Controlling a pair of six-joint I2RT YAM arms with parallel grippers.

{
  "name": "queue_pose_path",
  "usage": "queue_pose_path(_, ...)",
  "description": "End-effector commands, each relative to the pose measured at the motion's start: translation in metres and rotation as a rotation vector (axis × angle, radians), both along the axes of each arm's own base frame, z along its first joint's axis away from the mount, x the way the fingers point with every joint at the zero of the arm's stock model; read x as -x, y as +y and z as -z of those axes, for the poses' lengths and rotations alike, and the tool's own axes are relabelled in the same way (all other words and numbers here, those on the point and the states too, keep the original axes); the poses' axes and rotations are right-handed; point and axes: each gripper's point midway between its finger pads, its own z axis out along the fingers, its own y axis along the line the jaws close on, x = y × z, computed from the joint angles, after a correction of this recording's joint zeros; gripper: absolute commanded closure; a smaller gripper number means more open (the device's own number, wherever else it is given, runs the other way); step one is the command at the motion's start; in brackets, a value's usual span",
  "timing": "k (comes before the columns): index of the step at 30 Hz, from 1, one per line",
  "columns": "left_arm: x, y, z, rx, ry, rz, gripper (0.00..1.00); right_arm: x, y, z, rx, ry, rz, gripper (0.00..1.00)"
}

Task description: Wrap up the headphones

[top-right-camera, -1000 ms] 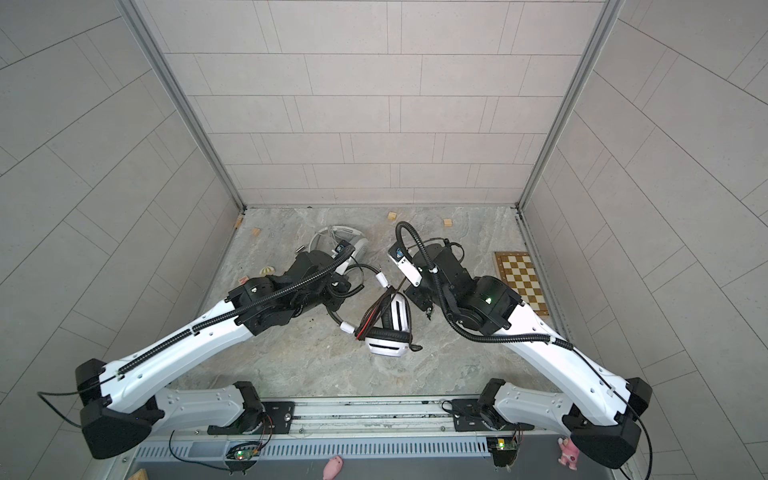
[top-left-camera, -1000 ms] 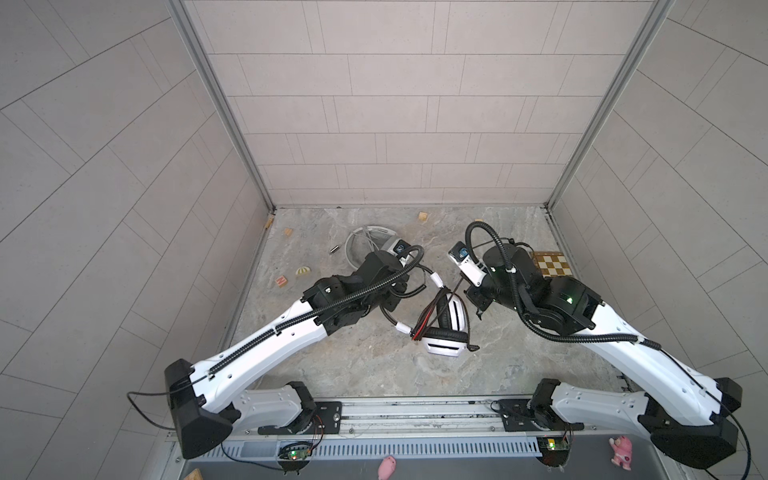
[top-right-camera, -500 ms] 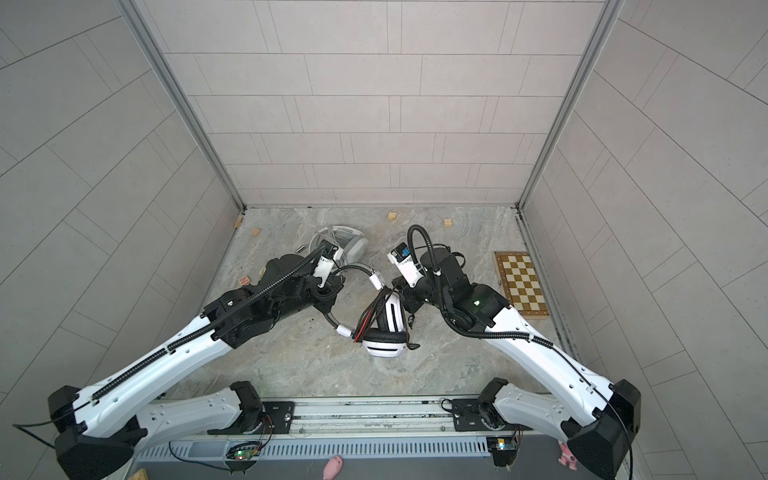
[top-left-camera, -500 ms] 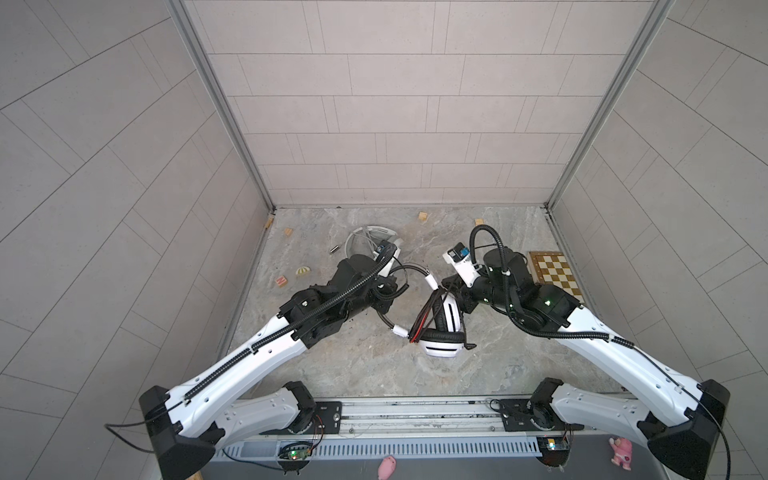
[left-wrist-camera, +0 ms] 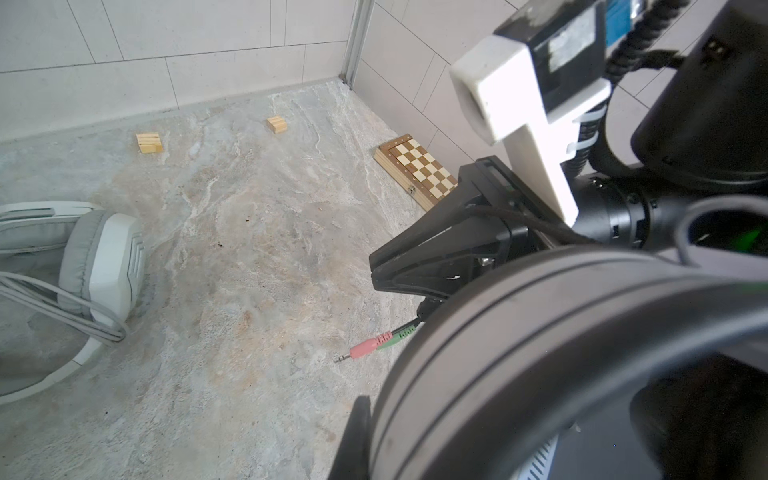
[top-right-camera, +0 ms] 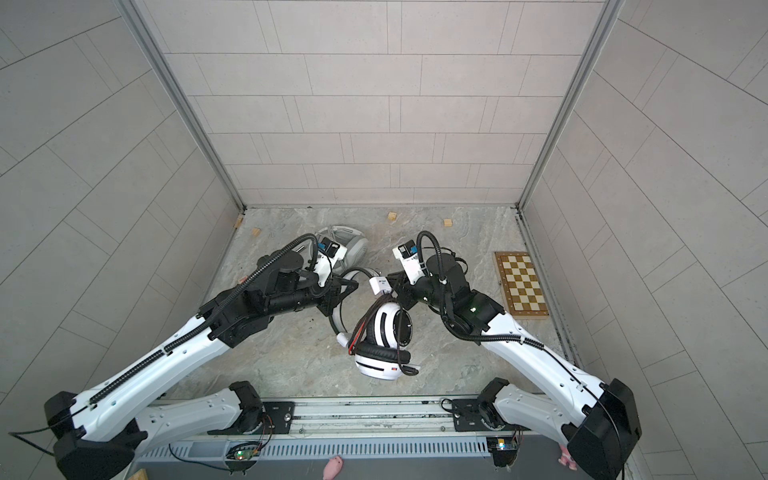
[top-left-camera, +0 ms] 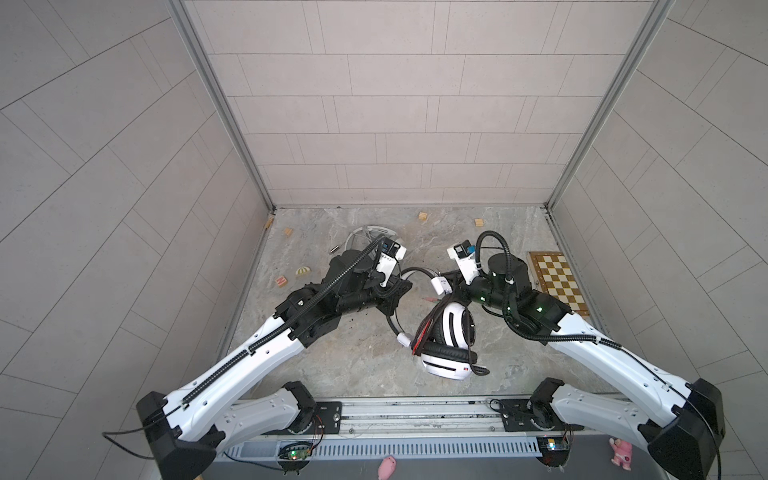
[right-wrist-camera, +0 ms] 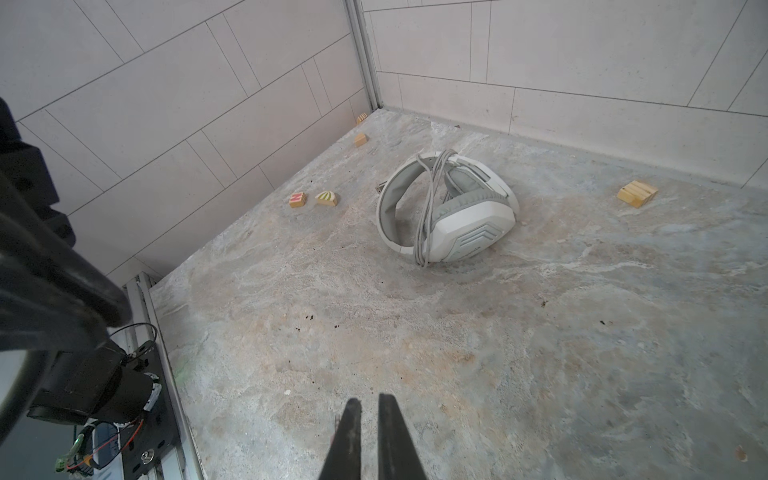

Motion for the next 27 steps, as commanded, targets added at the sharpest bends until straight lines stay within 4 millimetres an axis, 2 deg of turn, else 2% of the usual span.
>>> queue_pose_path(1,0.001,-0.009,-0.064,0.233,-0.036,0.035,1.00,-0.001,0.004,-0.008,-0.080,-0.004,-0.004,0.89)
queue_pose_path(4,-0.009,-0.009,-0.070,0.281,-0.002,0.013,1.00,0.000,0.008,0.002,-0.090,0.023,-0.019,0.89)
queue_pose_path(7,-0.026,0.001,-0.075,0.320,0.018,-0.084,1.00,0.001,0.010,0.007,-0.122,0.041,-0.021,0.89)
queue_pose_path(12,-0.056,0.017,-0.069,0.367,0.015,-0.283,1.00,0.005,0.013,0.011,-0.227,0.077,-0.022,0.89)
queue_pose_path(16,-0.089,0.048,-0.048,0.416,0.035,-0.573,1.00,0.010,0.013,0.013,-0.289,0.108,-0.018,0.89)
queue_pose_path(17,-0.097,0.058,-0.042,0.439,0.045,-0.662,1.00,0.013,0.011,0.026,-0.295,0.128,-0.011,0.89)
queue_pose_path(19,-0.107,0.069,-0.029,0.467,0.079,-0.776,1.00,0.016,0.009,0.032,-0.338,0.145,0.000,0.89)
queue_pose_path(23,-0.123,0.068,-0.010,0.451,0.114,-0.854,1.00,0.025,0.008,0.042,-0.358,0.170,0.004,0.89)
queue_pose_path(27,-0.135,0.064,0.016,0.421,0.151,-0.907,1.00,0.031,0.008,0.032,-0.388,0.162,0.000,0.89)
